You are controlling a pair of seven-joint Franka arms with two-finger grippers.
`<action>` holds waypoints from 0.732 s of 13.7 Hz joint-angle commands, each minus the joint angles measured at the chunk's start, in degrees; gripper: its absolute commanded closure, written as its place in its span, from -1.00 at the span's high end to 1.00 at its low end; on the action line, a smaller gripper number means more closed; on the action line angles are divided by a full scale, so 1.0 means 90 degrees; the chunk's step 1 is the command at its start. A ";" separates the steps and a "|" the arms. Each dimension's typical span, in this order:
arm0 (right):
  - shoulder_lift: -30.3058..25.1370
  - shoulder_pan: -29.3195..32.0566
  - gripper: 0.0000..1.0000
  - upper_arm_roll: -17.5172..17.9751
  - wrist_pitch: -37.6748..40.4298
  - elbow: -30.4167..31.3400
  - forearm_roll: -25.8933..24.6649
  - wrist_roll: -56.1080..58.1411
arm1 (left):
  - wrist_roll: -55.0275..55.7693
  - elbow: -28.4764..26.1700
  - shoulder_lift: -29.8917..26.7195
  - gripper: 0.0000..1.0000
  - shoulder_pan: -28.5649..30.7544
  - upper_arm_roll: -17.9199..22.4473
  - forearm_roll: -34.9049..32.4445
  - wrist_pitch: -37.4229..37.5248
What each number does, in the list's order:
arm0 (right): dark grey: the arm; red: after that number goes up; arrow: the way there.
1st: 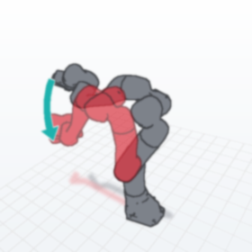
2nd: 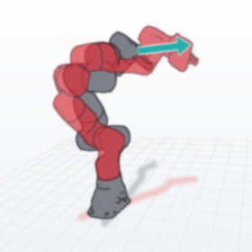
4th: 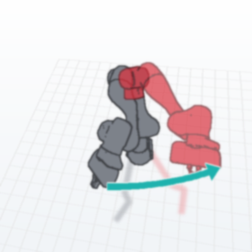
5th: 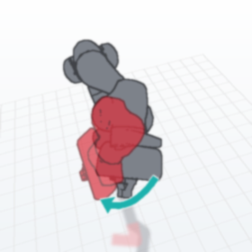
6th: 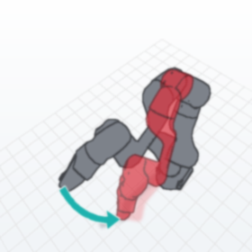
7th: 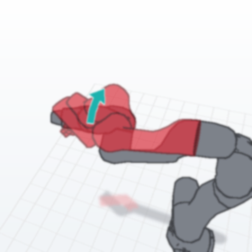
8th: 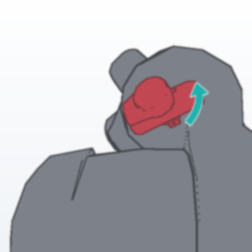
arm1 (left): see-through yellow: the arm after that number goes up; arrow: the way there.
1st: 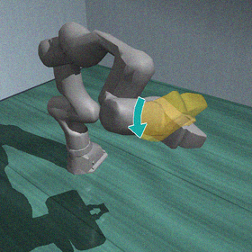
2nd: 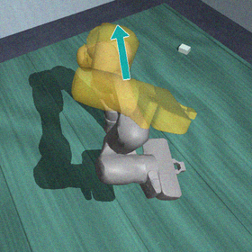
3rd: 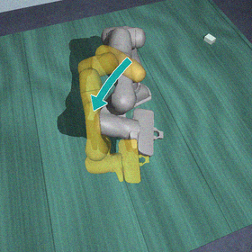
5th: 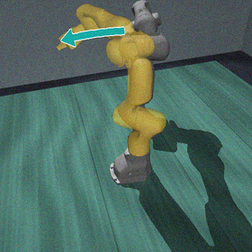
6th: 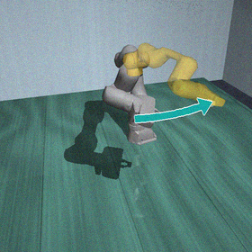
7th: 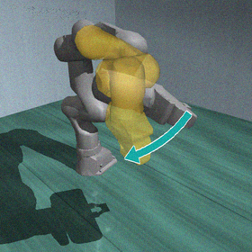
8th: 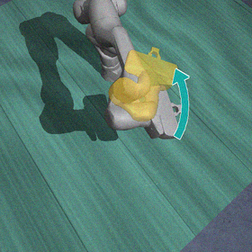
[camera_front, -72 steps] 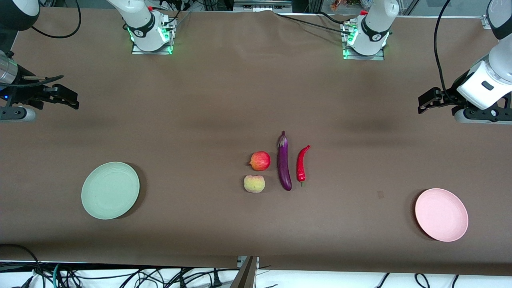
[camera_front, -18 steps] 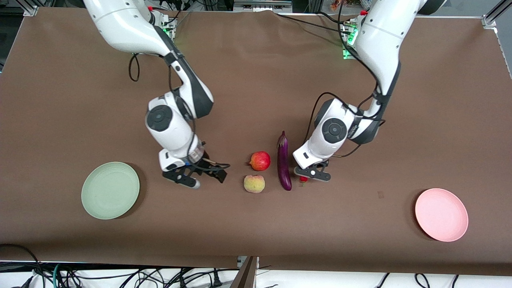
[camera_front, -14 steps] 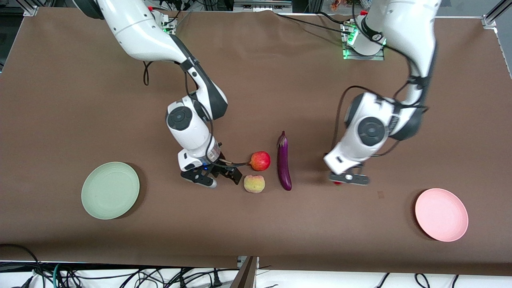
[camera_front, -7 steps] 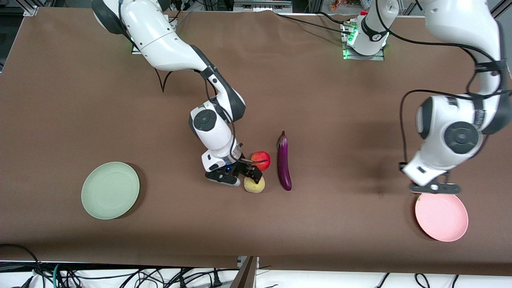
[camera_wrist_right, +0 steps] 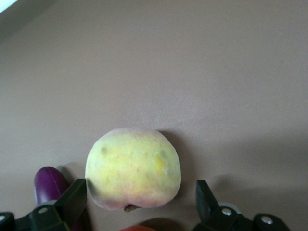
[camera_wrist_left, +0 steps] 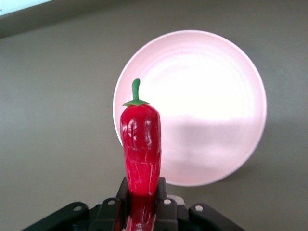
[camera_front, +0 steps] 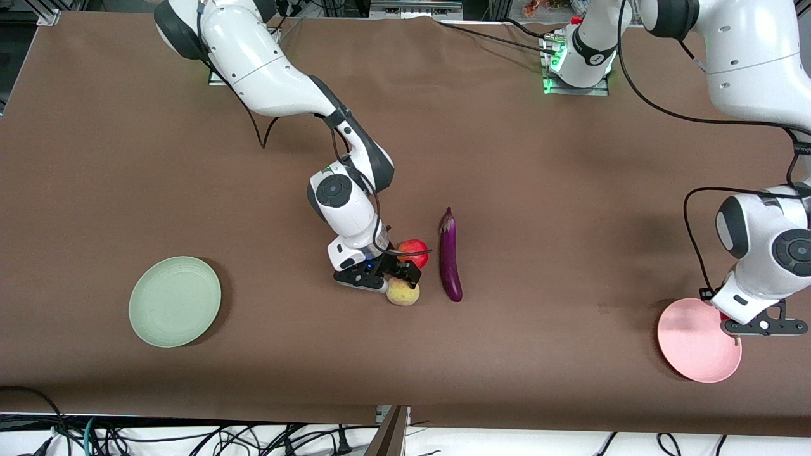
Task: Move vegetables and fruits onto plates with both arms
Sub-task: 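Carry the chili to the pink plate while the right gripper grasps the peach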
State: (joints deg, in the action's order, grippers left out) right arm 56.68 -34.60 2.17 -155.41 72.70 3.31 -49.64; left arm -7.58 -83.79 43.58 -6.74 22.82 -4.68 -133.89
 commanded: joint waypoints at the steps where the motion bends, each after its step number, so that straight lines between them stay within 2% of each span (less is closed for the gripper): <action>1: 0.0216 -0.0081 1.00 -0.0075 -0.0163 -0.0207 -0.0104 -0.0071 | -0.0027 0.0297 0.0439 -0.77 0.0133 -0.0045 0.0022 -0.0472; 2: 0.0235 -0.0091 1.00 -0.0075 -0.0192 -0.0217 -0.0104 -0.0071 | -0.0017 0.0297 0.0595 -0.77 0.0182 -0.0045 0.0022 -0.0804; 3: 0.0245 -0.0081 0.86 -0.0075 -0.0231 -0.0217 -0.0095 -0.0071 | -0.0017 0.0326 0.0713 -0.77 0.0222 -0.0045 0.0022 -0.1058; 4: 0.0245 -0.0081 0.36 -0.0075 -0.0232 -0.0217 -0.0094 -0.0051 | -0.0008 0.0355 0.0791 -0.77 0.0232 -0.0045 0.0022 -0.1119; 5: 0.0245 -0.0081 0.05 -0.0075 -0.0232 -0.0217 -0.0094 -0.0051 | -0.0008 0.0384 0.0860 -0.77 0.0232 -0.0045 0.0032 -0.1158; 6: 0.0255 -0.0081 -0.02 -0.0075 -0.0232 -0.0207 -0.0094 -0.0051 | -0.0008 0.0481 0.0928 -0.77 0.0241 -0.0045 0.0071 -0.1207; 9: 0.0362 -0.0081 -0.05 -0.0075 -0.0455 -0.0207 -0.0094 -0.0032 | 0.0022 0.0833 0.1241 -0.73 0.0300 -0.0045 0.0071 -0.1217; 10: 0.0363 -0.0071 -0.23 -0.0075 -0.0466 -0.0207 -0.0104 0.0007 | 0.0031 0.0863 0.1261 -0.73 0.0300 -0.0045 0.0071 -0.1217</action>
State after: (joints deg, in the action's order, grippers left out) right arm 57.38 -34.92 2.06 -158.06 72.06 3.29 -49.58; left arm -7.29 -79.73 52.70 -4.86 22.65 -4.59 -145.01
